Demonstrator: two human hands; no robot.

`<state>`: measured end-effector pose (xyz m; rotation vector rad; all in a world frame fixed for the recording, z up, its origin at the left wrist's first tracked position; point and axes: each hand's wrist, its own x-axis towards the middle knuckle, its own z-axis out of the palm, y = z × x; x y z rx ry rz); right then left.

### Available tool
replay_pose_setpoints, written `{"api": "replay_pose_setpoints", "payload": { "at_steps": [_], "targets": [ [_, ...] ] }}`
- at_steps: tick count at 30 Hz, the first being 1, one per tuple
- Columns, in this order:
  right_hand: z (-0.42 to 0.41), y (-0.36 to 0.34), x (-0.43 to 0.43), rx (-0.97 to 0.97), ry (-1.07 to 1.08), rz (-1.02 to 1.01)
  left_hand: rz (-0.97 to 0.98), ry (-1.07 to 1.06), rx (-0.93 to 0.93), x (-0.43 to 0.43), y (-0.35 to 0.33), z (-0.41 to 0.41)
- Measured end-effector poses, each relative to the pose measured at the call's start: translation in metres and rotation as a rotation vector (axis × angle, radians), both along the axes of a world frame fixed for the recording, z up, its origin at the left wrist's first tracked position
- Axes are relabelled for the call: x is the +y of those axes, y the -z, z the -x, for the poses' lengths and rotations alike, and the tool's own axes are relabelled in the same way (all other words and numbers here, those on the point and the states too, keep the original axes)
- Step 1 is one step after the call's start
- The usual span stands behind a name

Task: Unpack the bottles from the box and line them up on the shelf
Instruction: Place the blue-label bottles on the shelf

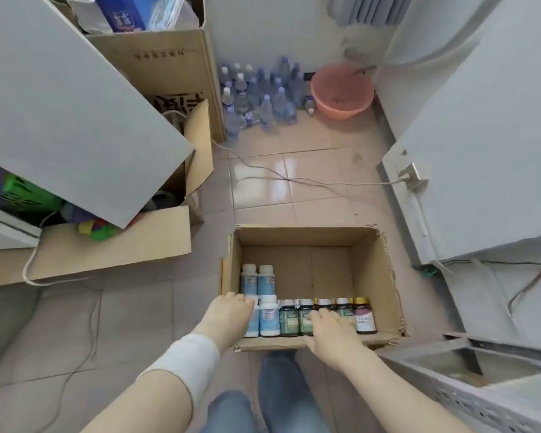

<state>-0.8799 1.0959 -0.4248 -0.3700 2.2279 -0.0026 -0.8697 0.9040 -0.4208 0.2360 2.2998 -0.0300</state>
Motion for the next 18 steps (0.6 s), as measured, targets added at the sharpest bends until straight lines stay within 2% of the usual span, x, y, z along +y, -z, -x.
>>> {"api": "replay_pose_setpoints", "payload": {
  "at_steps": [7,12,14,18],
  "targets": [
    [0.055,0.107,-0.021,-0.141,0.163,0.089,-0.077,-0.141,-0.101,0.005,0.098,0.053],
    [0.092,0.175,-0.043,-0.202,0.335,0.180,0.033,-0.216,-0.143,0.003,0.166,0.118],
    [0.101,0.198,-0.054,-0.267,0.377,0.178,0.104,-0.161,-0.220,0.000,0.188,0.138],
    [0.108,0.234,-0.072,-0.409,0.561,0.192,0.243,0.123,-0.246,-0.006,0.217,0.157]
  ]
}}
